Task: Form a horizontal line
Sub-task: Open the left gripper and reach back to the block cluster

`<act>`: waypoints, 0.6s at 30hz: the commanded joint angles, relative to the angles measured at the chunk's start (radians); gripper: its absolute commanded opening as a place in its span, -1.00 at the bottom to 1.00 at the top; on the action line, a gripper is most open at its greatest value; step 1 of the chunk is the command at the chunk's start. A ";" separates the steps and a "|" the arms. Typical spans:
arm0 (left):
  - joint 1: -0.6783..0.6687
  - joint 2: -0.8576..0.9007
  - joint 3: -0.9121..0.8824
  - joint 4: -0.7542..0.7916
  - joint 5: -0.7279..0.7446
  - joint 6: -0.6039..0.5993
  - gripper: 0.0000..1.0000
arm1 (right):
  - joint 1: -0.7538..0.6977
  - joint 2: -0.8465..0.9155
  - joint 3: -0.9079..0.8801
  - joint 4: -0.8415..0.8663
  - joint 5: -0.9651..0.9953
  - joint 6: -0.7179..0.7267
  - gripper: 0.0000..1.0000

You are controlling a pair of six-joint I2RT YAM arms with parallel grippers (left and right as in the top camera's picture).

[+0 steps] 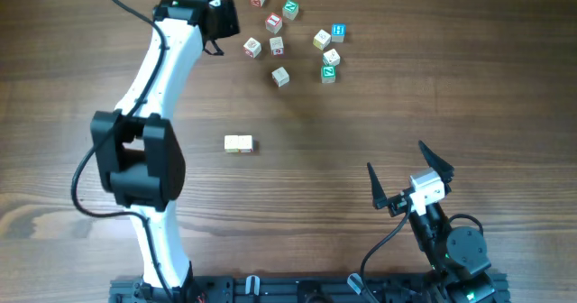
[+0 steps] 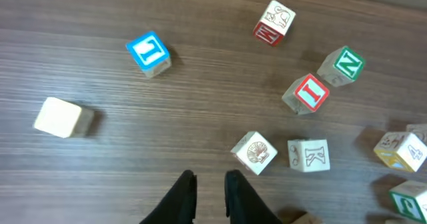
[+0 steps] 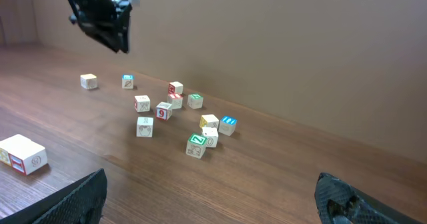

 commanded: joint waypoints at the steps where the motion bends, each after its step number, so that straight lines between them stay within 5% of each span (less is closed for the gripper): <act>1: -0.001 0.085 -0.002 0.091 0.054 0.061 0.15 | 0.000 -0.005 -0.001 0.003 -0.005 -0.002 0.99; 3: -0.001 0.127 -0.002 0.134 0.095 0.150 0.38 | 0.000 -0.005 -0.001 0.003 -0.005 -0.002 0.99; 7: -0.001 0.197 -0.002 0.176 0.210 0.386 0.36 | 0.000 -0.005 -0.001 0.003 -0.005 -0.002 1.00; 12: -0.007 0.216 -0.002 0.203 0.286 0.458 0.19 | 0.000 -0.005 -0.001 0.003 -0.005 -0.002 0.99; 18: -0.010 0.277 -0.002 0.221 0.285 0.505 0.21 | 0.000 -0.005 -0.001 0.003 -0.005 -0.002 0.99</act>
